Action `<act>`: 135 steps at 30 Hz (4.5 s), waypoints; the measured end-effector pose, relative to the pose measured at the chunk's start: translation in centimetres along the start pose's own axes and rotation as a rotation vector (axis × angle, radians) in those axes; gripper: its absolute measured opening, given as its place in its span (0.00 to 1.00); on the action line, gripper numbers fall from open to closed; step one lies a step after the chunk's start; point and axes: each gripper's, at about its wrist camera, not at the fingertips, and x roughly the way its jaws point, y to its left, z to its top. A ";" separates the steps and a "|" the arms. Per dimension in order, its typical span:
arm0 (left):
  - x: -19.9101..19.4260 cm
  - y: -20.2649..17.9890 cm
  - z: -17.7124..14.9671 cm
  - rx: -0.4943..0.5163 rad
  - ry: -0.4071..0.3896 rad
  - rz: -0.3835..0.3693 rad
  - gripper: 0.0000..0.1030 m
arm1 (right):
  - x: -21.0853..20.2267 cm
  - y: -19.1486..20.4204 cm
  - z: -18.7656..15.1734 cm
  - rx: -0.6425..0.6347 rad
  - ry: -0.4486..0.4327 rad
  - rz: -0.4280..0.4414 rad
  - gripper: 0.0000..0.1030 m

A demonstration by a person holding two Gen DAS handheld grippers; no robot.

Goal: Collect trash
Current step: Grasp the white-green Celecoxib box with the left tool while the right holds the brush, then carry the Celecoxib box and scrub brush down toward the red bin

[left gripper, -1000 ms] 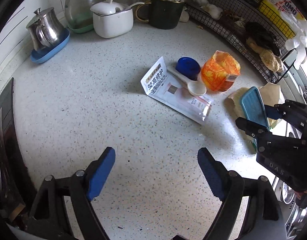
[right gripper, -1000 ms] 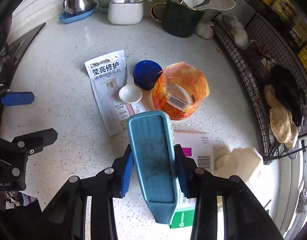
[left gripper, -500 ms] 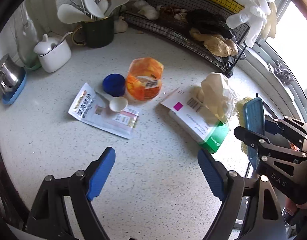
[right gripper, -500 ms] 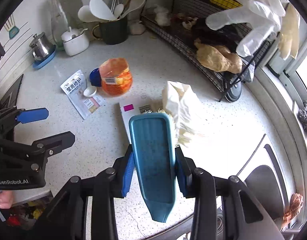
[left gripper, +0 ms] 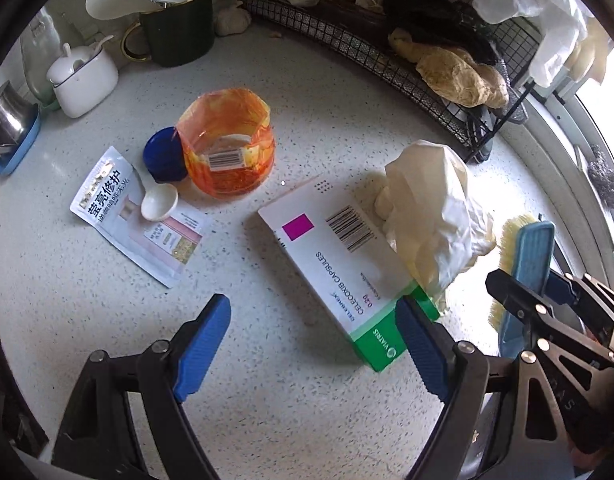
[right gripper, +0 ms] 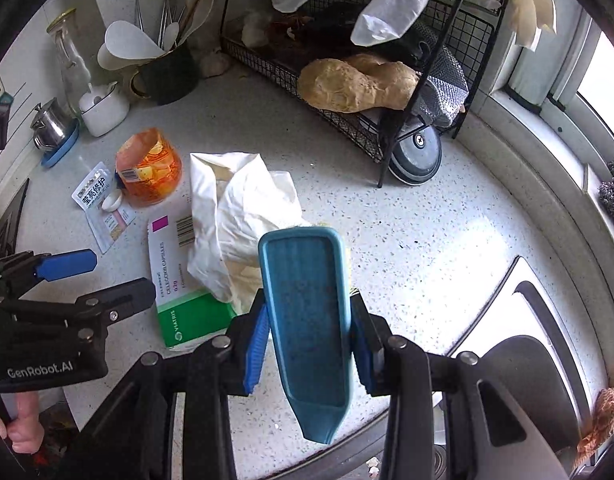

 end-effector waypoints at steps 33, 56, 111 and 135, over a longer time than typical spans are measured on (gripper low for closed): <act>3.7 -2.3 -1.3 0.088 0.052 0.104 0.59 | 1.1 -1.9 -1.9 0.047 0.051 0.127 0.34; -11.5 4.1 -13.3 0.125 -0.155 0.046 0.59 | -8.3 7.7 -7.1 -0.021 -0.057 0.100 0.34; 6.5 18.5 -44.7 0.074 0.120 0.036 0.59 | 9.8 22.8 -32.5 -0.022 0.168 0.147 0.34; 23.1 15.6 -45.0 0.215 0.247 -0.120 0.59 | 22.8 19.1 -37.8 0.089 0.219 0.050 0.34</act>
